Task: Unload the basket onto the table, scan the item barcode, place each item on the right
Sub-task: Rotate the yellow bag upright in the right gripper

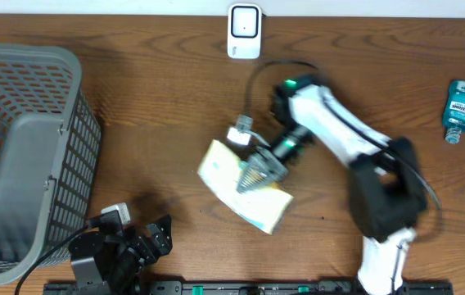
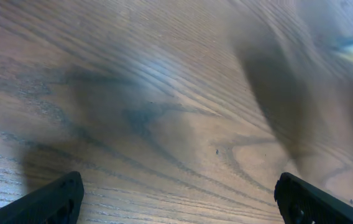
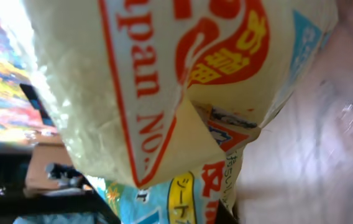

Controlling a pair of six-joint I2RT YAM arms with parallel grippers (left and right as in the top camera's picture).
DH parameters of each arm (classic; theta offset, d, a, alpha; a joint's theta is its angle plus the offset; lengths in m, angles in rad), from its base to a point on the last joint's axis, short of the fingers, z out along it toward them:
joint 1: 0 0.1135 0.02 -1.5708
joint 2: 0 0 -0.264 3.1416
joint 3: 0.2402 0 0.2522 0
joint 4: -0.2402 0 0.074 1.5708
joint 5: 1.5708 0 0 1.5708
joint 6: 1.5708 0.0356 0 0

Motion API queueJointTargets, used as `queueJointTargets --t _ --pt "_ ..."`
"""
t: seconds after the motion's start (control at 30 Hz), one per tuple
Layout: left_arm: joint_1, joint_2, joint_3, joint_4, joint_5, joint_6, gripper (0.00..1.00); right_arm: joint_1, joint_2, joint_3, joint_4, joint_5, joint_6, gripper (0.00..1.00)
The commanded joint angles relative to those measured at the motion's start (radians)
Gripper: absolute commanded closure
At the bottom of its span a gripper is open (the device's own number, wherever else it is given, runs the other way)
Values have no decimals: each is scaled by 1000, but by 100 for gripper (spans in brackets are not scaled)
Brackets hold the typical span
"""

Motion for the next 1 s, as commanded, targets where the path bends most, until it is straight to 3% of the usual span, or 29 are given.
queueJointTargets --t 0.0,0.13,0.33,0.97 --pt "3 -2 -6 -39 10 17 2 -72 -185 -173 -2 -54 -156 99" --pt "3 -2 -6 -39 10 17 2 -146 -367 -341 -2 -64 -240 99" --pt "3 -2 -6 -39 10 17 2 -221 -538 -413 -2 -104 -282 99" --pt "3 -2 -6 -39 10 17 2 -225 -565 -414 14 -100 -282 99"
